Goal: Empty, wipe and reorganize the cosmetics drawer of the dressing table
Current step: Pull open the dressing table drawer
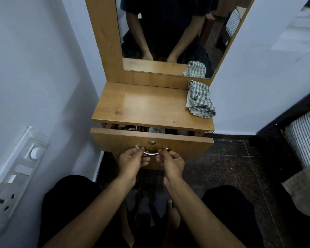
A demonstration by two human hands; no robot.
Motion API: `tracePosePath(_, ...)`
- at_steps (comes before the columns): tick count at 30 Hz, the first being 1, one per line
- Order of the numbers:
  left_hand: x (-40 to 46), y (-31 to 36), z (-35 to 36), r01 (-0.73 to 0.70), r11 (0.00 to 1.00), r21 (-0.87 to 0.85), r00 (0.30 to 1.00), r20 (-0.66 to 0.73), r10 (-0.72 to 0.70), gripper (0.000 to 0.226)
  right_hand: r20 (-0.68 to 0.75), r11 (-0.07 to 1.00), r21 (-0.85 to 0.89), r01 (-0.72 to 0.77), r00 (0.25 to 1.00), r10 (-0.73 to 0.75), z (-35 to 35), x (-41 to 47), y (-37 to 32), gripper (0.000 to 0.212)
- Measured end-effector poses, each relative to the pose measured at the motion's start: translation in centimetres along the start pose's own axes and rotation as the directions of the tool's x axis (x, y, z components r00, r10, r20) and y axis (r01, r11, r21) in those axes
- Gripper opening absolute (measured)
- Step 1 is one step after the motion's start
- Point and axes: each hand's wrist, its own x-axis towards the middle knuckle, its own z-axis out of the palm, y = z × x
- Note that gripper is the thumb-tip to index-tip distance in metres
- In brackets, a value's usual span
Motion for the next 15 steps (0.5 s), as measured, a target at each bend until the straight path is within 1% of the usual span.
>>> tracePosePath(4, -2.6, -1.4, -1.9, 0.015, 0.999, 0.033, 0.999, 0.037, -0.016, 0.012, 0.020, 1.000, 0.007, 0.002, 1.000, -0.002, -1.9, -2.5, 1.0, 0.034)
tracePosePath(8, -4.6, -2.4, -3.3, 0.104, 0.993, 0.056, 0.993, 0.057, -0.107, 0.013, 0.033, 1.000, -0.002, -0.022, 0.999, 0.022, -3.9, -4.6, 2.0, 0.042)
tracePosePath(11, -6.5, -2.9, -4.3, 0.151, 0.984, 0.094, 0.985, 0.066, -0.158, 0.010, 0.045, 0.998, -0.029, -0.053, 0.998, 0.054, -5.5, -6.1, 2.7, 0.039)
tracePosePath(15, -8.7, -3.5, -5.4, 0.200, 0.966, 0.161, 0.976, 0.052, -0.211, 0.012, 0.056, 0.996, -0.053, -0.065, 0.996, 0.068, -7.3, -8.0, 3.8, 0.027)
